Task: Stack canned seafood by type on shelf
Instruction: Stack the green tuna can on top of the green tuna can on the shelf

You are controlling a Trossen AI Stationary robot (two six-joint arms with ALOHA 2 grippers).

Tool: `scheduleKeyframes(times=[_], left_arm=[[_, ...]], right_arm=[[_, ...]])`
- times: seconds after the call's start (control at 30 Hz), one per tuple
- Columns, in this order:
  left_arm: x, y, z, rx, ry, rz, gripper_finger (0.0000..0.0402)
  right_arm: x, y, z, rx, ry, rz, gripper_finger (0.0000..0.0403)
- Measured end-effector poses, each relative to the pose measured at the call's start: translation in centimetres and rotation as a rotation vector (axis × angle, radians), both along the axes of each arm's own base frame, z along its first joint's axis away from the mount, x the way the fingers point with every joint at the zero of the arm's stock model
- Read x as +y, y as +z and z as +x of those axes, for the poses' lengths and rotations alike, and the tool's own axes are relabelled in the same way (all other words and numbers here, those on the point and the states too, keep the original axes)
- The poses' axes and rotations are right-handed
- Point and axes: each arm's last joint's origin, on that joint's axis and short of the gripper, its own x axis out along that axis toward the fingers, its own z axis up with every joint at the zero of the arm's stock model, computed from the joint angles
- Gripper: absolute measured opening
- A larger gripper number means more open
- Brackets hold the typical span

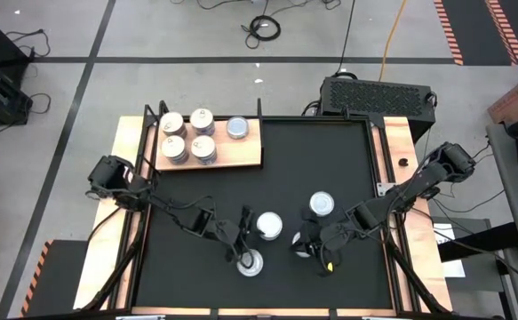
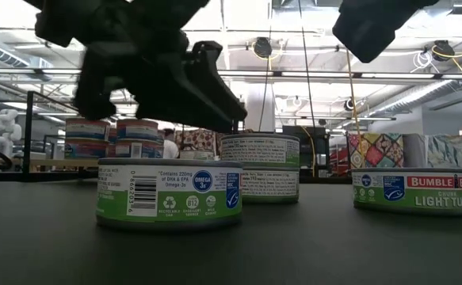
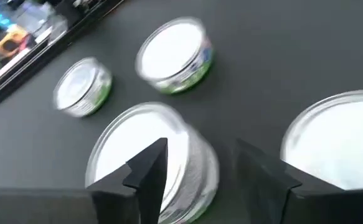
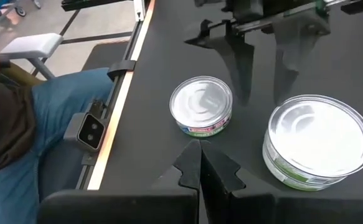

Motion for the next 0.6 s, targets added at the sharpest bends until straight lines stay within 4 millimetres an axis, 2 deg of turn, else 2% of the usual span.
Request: scheduleKeyframes(times=[0.2,0.4,0.6], left_arm=[[1.3,0.0,0.4,-0.006,0.064,0.020,0.0187],[1.5,-0.4,0.3,0.057,-0.005,-0.020,0.0187],[1.8,-0.7,0.1,0.092,0.042,-0.005,0.0187]], right_arm=[[0.0,0.0,0.0,0.003,0.005,-0.009,0.0000],[-0.2,0.0,0.1,0.002,0.001,-0.012,0.0000],[-0.2,0.0,0.1,0.002,0.001,-0.012,0.0000]])
